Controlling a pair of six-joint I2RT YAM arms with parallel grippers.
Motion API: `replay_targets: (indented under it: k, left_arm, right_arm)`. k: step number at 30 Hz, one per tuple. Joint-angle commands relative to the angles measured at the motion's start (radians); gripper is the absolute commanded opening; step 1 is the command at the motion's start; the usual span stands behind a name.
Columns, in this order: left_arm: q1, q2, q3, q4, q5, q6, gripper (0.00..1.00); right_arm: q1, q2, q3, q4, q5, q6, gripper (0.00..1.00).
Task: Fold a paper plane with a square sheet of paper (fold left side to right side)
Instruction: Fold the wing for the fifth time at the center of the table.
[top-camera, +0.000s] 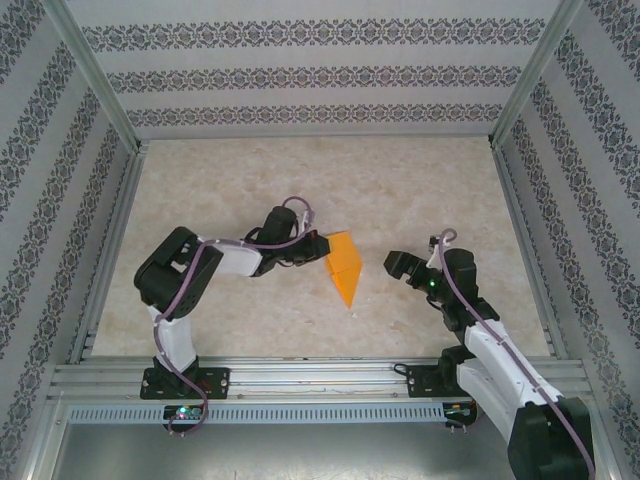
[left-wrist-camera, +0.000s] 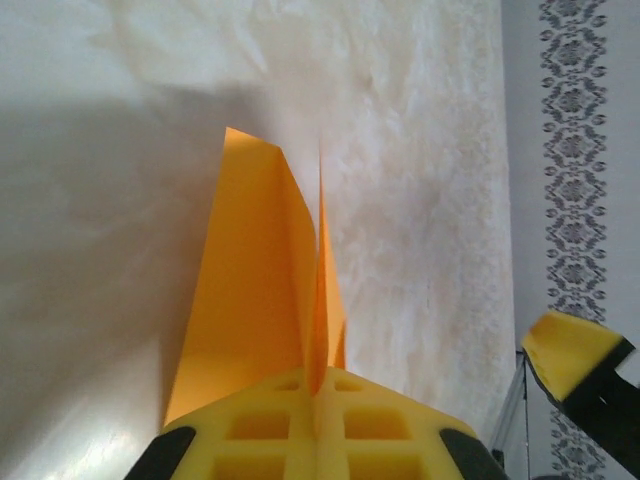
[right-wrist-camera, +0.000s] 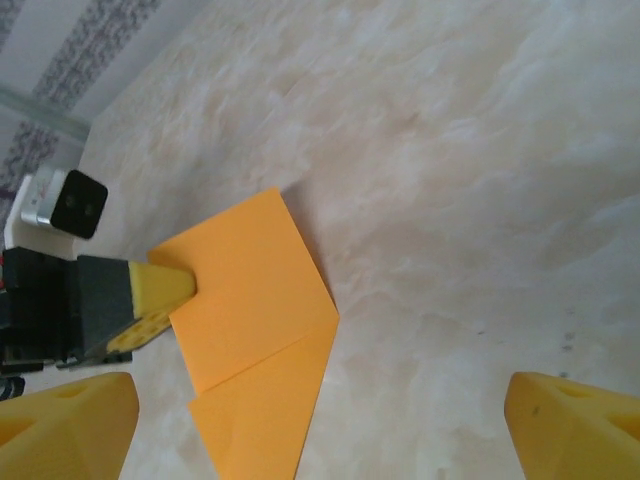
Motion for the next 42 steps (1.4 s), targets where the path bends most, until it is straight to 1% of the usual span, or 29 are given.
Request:
replay_targets:
  k: [1,4,5,8,12,15,18,23,25,28,30,35,42]
  left_arm:
    - [0.038,-0.1,-0.065,0.114,0.09,0.059,0.0]
    - [0.059,-0.168,-0.134,0.192,0.2,0.102,0.0]
    - [0.068,-0.189,-0.157,0.223,0.24,0.106,0.0]
    - [0.086,-0.223,-0.196,0.261,0.333,0.111,0.0]
    - [0.088,-0.269,-0.233,0.296,0.402,0.117,0.0]
    - [0.089,-0.3,-0.247,0.286,0.426,0.127,0.0]
    - [0.086,-0.318,-0.253,0.265,0.444,0.143,0.0]
    - [0.086,-0.332,-0.259,0.216,0.448,0.169,0.0]
    - [0.087,-0.334,-0.257,0.189,0.441,0.181,0.0]
    - [0.087,-0.348,-0.256,0.115,0.397,0.225,0.0]
    - [0.086,-0.361,-0.253,0.059,0.363,0.258,0.0]
    - [0.086,-0.377,-0.237,-0.046,0.327,0.311,0.0]
    - [0.086,-0.387,-0.244,-0.07,0.319,0.321,0.0]
  right_arm:
    - [-0.01,0.062,0.066,0.021,-0.196,-0.077,0.95]
    - [-0.008,0.141,0.079,0.055,-0.31,-0.09,0.94]
    - [-0.007,0.175,0.111,0.067,-0.355,-0.097,0.93]
    - [0.008,0.262,0.147,0.087,-0.456,-0.128,0.88]
    - [0.062,0.348,0.169,0.135,-0.497,-0.167,0.86]
    - [0.107,0.399,0.175,0.186,-0.499,-0.17,0.86]
    - [0.146,0.456,0.201,0.201,-0.496,-0.178,0.86]
    - [0.193,0.538,0.25,0.242,-0.531,-0.166,0.82]
    - [0.211,0.564,0.27,0.251,-0.561,-0.16,0.76]
    - [0.221,0.595,0.298,0.251,-0.606,-0.146,0.64]
    - [0.215,0.6,0.305,0.233,-0.604,-0.152,0.59]
    - [0.2,0.595,0.313,0.222,-0.595,-0.154,0.51]
    - [0.192,0.613,0.349,0.199,-0.588,-0.16,0.43]
